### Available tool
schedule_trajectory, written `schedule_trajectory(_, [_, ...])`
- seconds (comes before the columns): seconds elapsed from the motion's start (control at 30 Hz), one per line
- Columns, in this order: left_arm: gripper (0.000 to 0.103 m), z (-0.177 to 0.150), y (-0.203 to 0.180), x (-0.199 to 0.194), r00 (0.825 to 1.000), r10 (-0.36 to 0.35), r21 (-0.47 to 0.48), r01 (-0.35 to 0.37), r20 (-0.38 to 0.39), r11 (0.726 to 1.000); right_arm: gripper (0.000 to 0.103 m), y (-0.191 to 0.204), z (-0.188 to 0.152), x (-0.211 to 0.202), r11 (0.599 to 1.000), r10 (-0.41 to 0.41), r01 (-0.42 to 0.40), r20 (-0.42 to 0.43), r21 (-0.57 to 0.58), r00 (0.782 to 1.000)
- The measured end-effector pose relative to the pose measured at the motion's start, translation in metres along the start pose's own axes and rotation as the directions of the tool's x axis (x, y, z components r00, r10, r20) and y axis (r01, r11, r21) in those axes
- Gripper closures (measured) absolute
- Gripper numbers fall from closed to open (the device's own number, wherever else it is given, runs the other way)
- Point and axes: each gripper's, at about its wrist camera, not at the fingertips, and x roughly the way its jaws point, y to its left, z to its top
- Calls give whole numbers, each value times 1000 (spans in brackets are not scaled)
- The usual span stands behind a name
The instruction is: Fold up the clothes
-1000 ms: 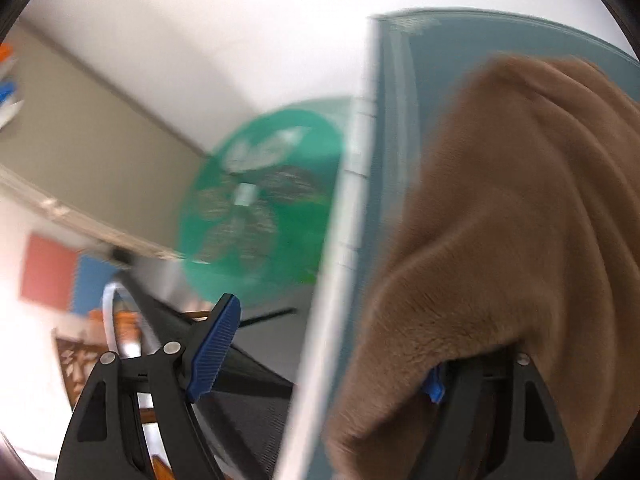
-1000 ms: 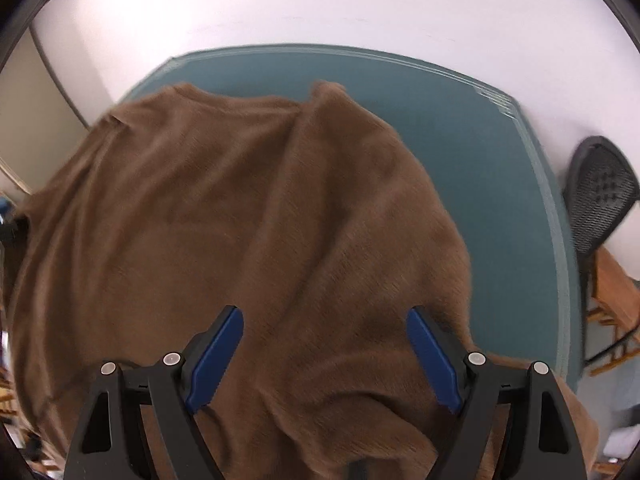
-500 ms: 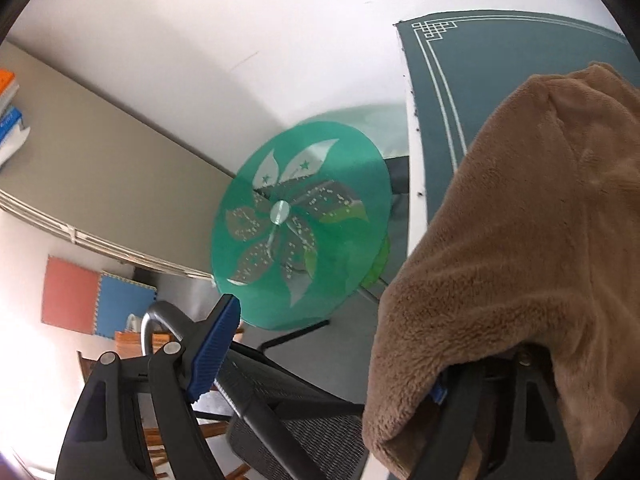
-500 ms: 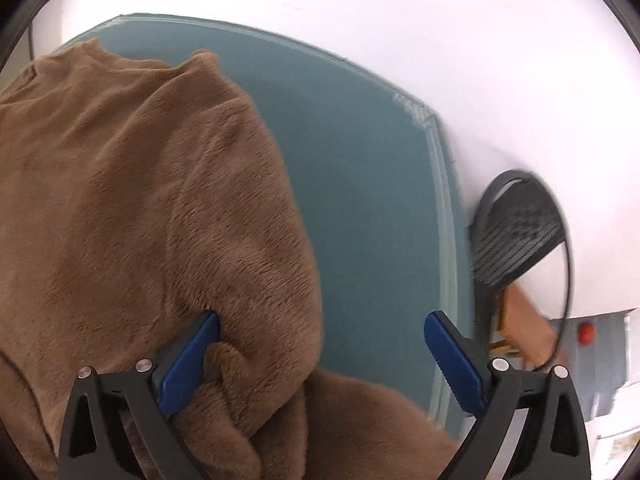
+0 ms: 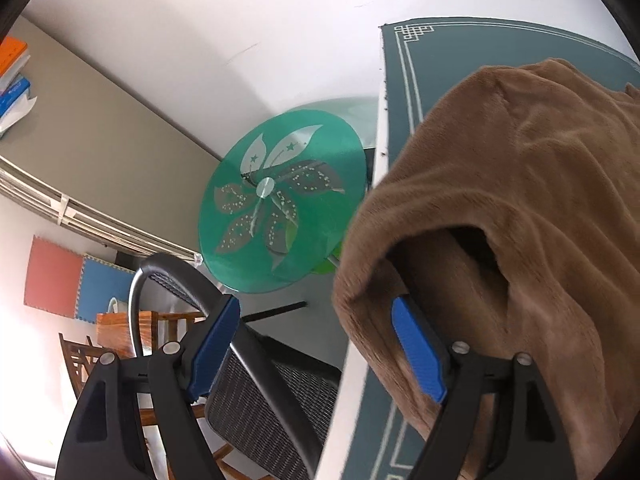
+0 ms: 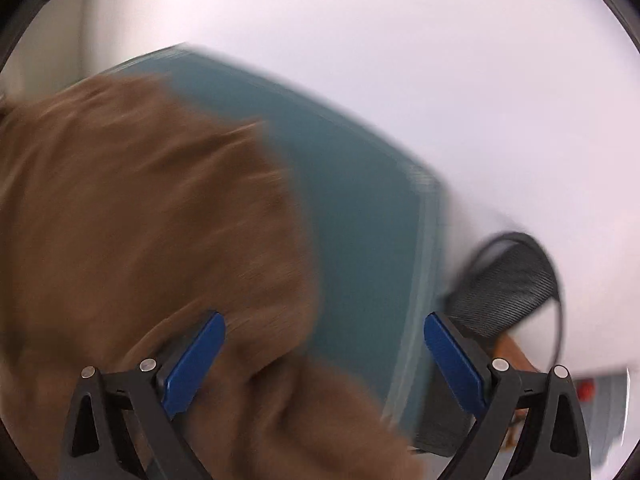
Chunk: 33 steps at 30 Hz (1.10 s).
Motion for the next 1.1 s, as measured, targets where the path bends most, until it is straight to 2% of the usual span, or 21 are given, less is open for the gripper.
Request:
schedule_trajectory(0.13, [20, -6, -15, -5, 1000, -29, 2, 29, -7, 1000, 2, 38, -26, -1, 978, 0, -14, -67, -208, 998])
schedule_trajectory(0.2, [20, -10, -25, -7, 999, -37, 17, 37, -9, 999, 2, 39, -30, 13, 972, -71, 47, -95, -231, 993])
schedule_trajectory(0.3, [20, -16, -40, -8, 999, -39, 49, 39, -11, 998, 2, 9, -23, 31, 989, -132, 123, -114, -88, 985])
schedule_trajectory(0.43, [20, -20, -45, -6, 999, -31, 32, 32, -25, 999, 2, -55, -10, 40, 959, -223, 244, -146, 143, 964])
schedule_trajectory(0.47, [20, -22, -44, -7, 999, -31, 21, 31, -27, 999, 2, -70, -6, 43, 947, -239, 265, -155, 179, 959])
schedule_trajectory(0.57, [20, -27, -43, -10, 999, -29, -1, 29, -30, 1000, 2, -90, 0, 45, 924, -309, 337, -170, 180, 936])
schedule_trajectory(0.7, [20, -35, -44, -20, 999, -30, -6, 30, -24, 1000, 2, -85, 3, 40, 943, -276, 303, -185, 139, 943])
schedule_trajectory(0.83, [20, -44, -42, -30, 999, -33, -2, 33, -15, 999, 2, -67, -3, 6, 957, -265, 277, -132, 87, 955])
schedule_trajectory(1.0, [20, -59, -44, -50, 999, -39, -15, 40, 3, 999, 2, -61, -28, -66, 970, -141, 138, -1, 200, 990])
schedule_trajectory(1.1, [20, -72, -49, -63, 999, -49, -18, 49, 13, 999, 2, -61, -51, -104, 963, -80, 57, 76, 264, 994])
